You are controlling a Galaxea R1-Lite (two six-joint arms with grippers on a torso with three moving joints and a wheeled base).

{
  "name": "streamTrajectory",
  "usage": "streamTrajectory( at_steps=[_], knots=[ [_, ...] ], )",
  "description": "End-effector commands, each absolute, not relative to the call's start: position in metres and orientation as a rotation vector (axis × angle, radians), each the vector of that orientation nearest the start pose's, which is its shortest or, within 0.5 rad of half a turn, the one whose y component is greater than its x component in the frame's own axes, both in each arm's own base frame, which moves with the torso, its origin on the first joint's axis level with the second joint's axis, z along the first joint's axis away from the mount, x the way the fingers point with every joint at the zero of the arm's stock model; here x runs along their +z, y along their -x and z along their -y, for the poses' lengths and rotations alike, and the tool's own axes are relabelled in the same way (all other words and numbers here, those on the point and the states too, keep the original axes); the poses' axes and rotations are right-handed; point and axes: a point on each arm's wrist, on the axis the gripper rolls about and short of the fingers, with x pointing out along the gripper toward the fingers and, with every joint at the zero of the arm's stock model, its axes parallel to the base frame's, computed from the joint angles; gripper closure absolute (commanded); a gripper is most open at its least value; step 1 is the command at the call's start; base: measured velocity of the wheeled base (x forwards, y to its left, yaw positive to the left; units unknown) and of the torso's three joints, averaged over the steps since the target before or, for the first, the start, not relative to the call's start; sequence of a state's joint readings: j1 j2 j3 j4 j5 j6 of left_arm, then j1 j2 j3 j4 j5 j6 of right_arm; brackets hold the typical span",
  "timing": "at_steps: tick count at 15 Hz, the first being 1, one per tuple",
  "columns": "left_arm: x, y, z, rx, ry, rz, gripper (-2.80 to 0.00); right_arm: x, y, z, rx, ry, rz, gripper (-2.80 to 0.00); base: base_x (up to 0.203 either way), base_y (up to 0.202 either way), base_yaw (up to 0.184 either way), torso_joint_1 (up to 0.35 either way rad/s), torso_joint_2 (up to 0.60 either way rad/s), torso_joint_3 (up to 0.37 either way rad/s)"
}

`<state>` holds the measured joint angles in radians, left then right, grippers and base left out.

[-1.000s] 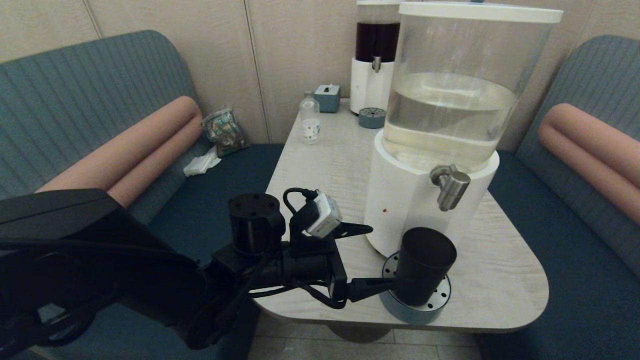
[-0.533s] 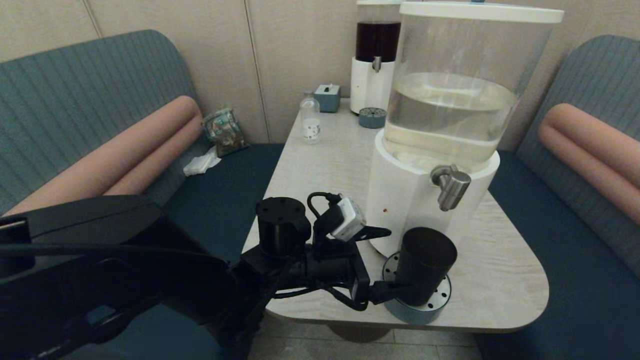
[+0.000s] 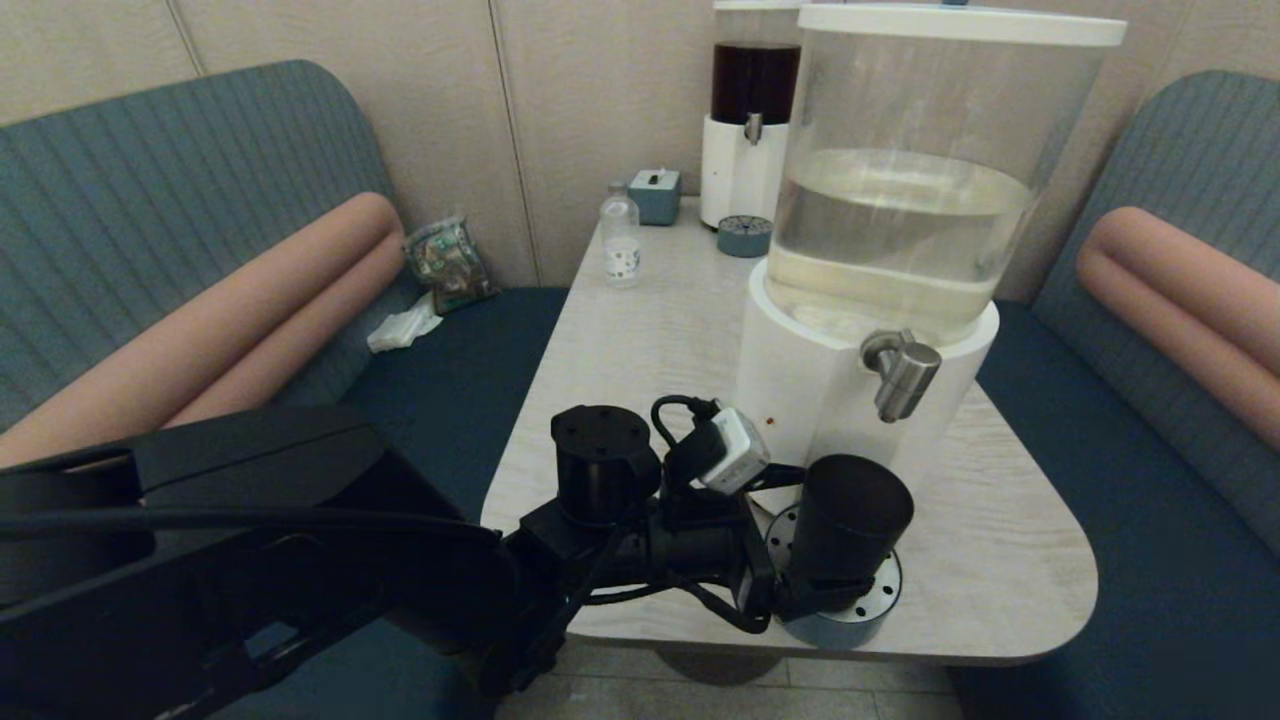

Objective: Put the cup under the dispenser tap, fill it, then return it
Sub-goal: Place the cup next to the water dispenser

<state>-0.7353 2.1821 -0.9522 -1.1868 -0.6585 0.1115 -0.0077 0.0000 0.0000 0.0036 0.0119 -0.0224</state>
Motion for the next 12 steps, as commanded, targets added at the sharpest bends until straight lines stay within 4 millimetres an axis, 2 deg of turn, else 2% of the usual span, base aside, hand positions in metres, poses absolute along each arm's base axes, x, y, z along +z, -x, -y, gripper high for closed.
streamTrajectory(
  at_steps=[1, 4, 7, 12],
  knots=[
    [0.095, -0.289, 0.285, -1.408, -0.095, 0.030, -2.80, 0.075, 0.023, 0.000, 0.005, 0.023, -0.005, 0.00, 0.000, 0.000, 0.000, 0.000, 0.00, 0.000],
    [0.089, -0.290, 0.296, -1.417, -0.095, 0.033, -2.80, 0.075, 0.023, 0.000, 0.005, 0.023, -0.005, 0.00, 0.000, 0.000, 0.000, 0.000, 0.00, 0.000],
    [0.093, -0.294, 0.309, -1.399, -0.056, 0.091, -2.80, 0.075, 0.023, 0.000, 0.005, 0.023, -0.005, 0.00, 0.000, 0.000, 0.000, 0.000, 0.00, 0.000],
    [0.089, -0.292, 0.319, -1.386, -0.031, 0.098, -2.80, 0.075, 0.023, 0.000, 0.005, 0.023, -0.005, 0.00, 0.000, 0.000, 0.000, 0.000, 0.00, 0.000]
  ],
)
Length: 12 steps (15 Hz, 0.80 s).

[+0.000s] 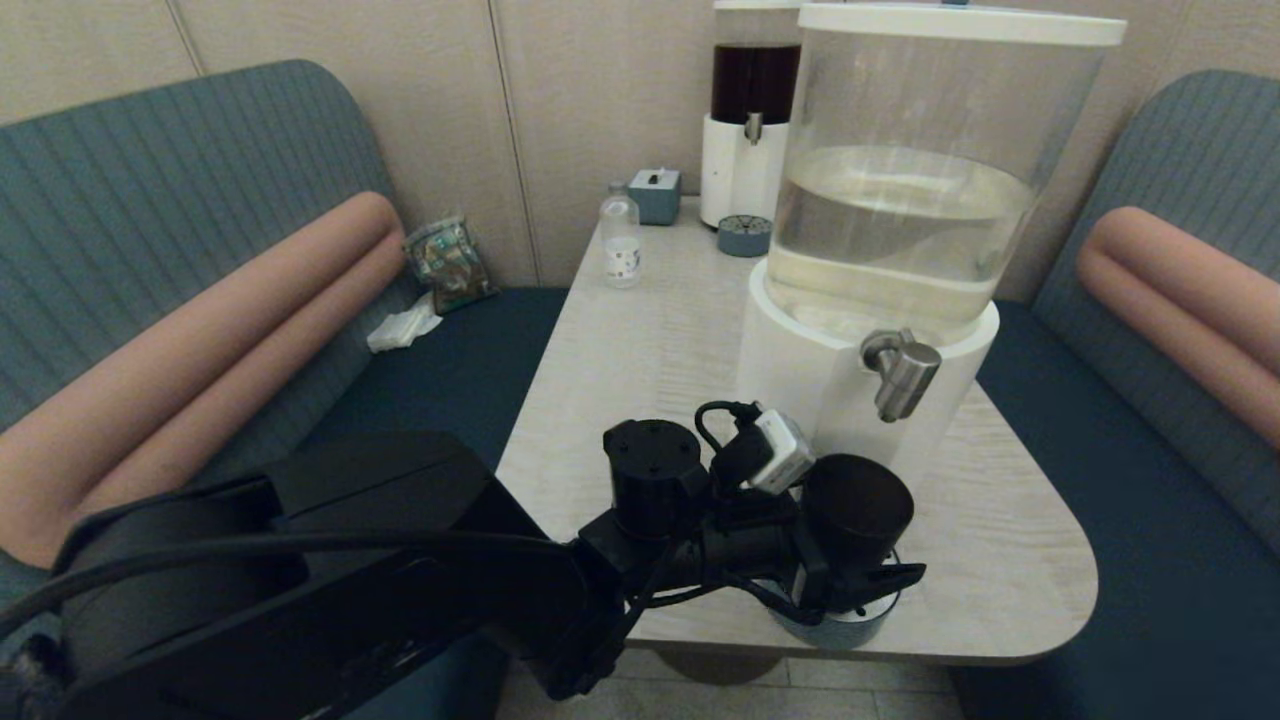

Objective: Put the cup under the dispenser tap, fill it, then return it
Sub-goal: Place the cup next to the water dispenser

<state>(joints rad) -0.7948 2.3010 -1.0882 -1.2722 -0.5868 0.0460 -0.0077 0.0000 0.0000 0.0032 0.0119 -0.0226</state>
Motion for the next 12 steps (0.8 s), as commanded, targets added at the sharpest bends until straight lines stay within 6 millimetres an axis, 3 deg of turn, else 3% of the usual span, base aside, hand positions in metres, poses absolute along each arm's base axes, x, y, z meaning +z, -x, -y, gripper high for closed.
streamTrajectory(
  at_steps=[1, 2, 12],
  knots=[
    [0.0887, -0.2920, 0.3197, -1.386, -0.030, 0.096, -2.80, 0.0751, 0.0227, -0.0005, 0.005, 0.023, -0.006, 0.00, 0.000, 0.000, 0.000, 0.000, 0.00, 0.000],
    [0.0886, -0.2918, 0.3197, -1.386, -0.031, 0.096, 0.00, 0.0746, 0.0226, -0.0004, 0.005, 0.023, -0.008, 0.00, 0.000, 0.000, 0.000, 0.000, 0.00, 0.000],
    [0.0972, -0.2827, 0.3157, -1.386, -0.018, 0.107, 0.00, 0.0750, 0.0227, -0.0005, 0.005, 0.023, -0.006, 0.00, 0.000, 0.000, 0.000, 0.000, 0.00, 0.000]
  ],
)
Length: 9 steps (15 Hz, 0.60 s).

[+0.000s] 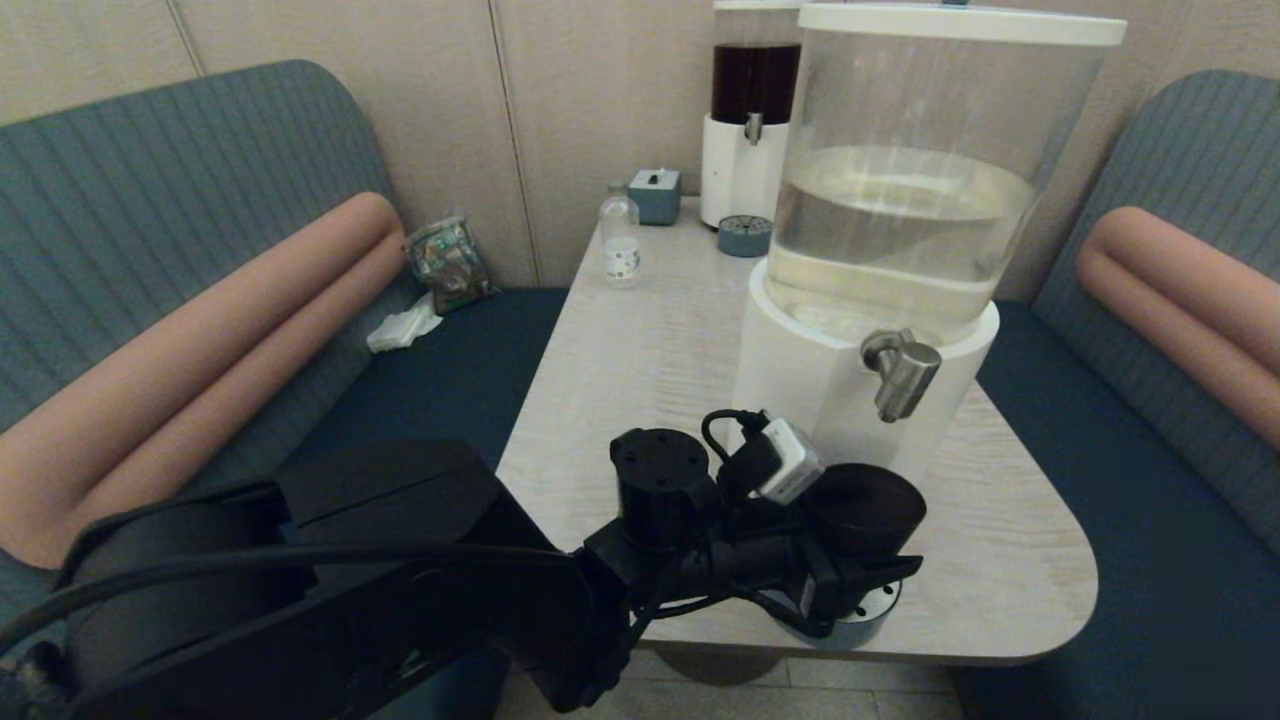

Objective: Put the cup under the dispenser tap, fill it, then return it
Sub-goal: Place the cup next to the water dispenser

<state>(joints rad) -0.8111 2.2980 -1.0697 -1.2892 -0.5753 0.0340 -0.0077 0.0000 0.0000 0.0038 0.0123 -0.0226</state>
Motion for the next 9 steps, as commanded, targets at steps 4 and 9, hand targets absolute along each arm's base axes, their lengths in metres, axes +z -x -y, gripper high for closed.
streamTrajectory(
  at_steps=[4, 9],
  knots=[
    [0.114, -0.257, 0.288, -1.369, -0.007, 0.082, 0.00, 0.075, 0.023, 0.000, 0.005, 0.023, -0.007, 0.00, 0.000, 0.000, 0.000, 0.000, 0.00, 0.000],
    [0.134, -0.234, 0.237, -1.281, 0.000, 0.051, 0.00, 0.075, 0.023, 0.000, 0.005, 0.023, -0.007, 0.00, 0.000, 0.000, 0.000, 0.000, 0.00, 0.000]
  ],
)
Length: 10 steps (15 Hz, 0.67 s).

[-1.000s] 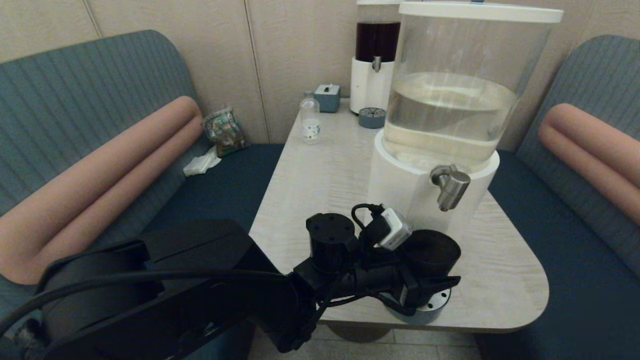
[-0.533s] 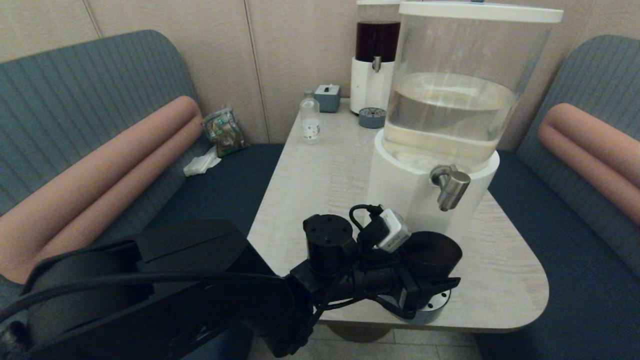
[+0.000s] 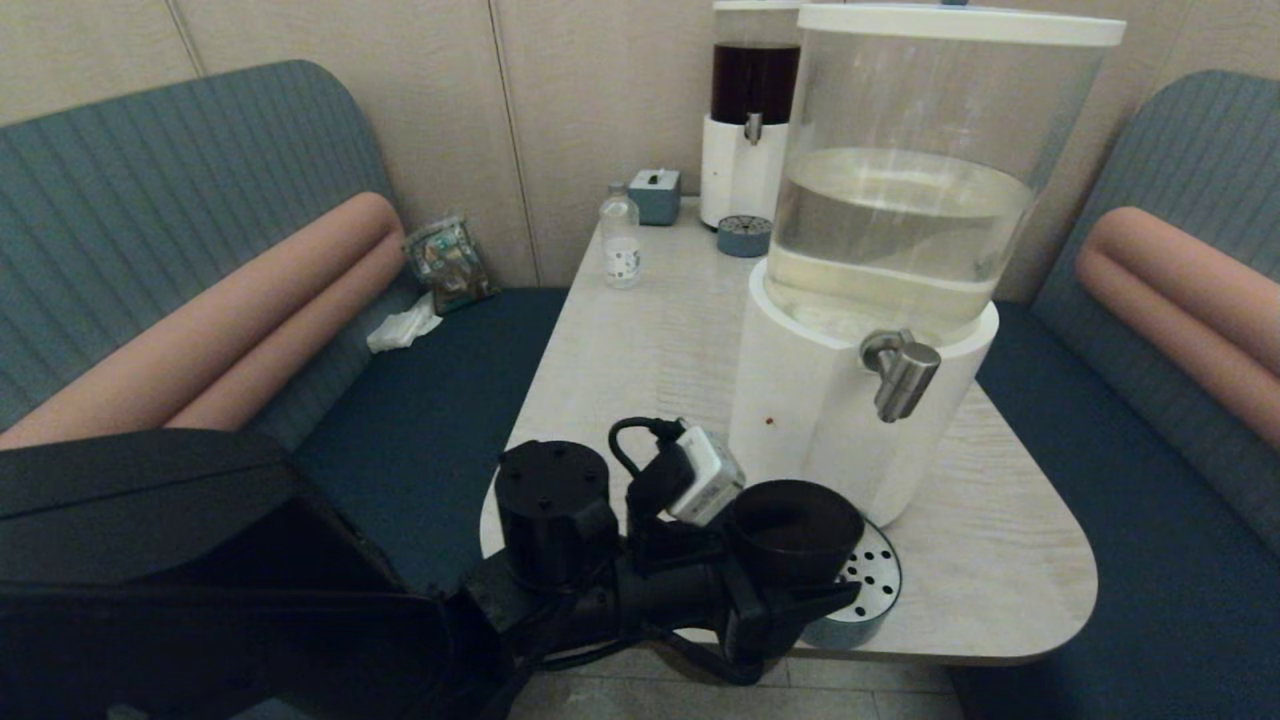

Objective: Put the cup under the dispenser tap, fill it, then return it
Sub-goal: Place the cup next to the water dispenser

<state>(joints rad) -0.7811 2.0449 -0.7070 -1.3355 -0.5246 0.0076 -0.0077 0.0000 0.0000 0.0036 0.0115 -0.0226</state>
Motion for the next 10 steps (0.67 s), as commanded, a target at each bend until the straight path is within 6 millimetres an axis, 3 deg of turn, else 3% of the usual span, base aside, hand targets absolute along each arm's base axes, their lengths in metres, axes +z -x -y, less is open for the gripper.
streamTrajectory(
  at_steps=[1, 7, 10],
  knots=[
    [0.140, -0.237, 0.221, -1.234, 0.007, 0.053, 0.00, 0.075, 0.023, 0.000, 0.005, 0.023, -0.005, 0.00, 0.000, 0.000, 0.000, 0.000, 0.00, 0.000],
    [0.151, -0.281, 0.141, -0.945, 0.010, 0.100, 0.00, 0.075, 0.023, 0.000, 0.005, 0.023, -0.006, 0.00, 0.000, 0.000, 0.000, 0.000, 0.00, 0.000],
    [0.138, -0.308, 0.122, -0.863, 0.055, 0.124, 0.00, 0.075, 0.023, 0.000, 0.005, 0.023, -0.005, 0.00, 0.000, 0.000, 0.000, 0.000, 0.00, 0.000]
  ],
)
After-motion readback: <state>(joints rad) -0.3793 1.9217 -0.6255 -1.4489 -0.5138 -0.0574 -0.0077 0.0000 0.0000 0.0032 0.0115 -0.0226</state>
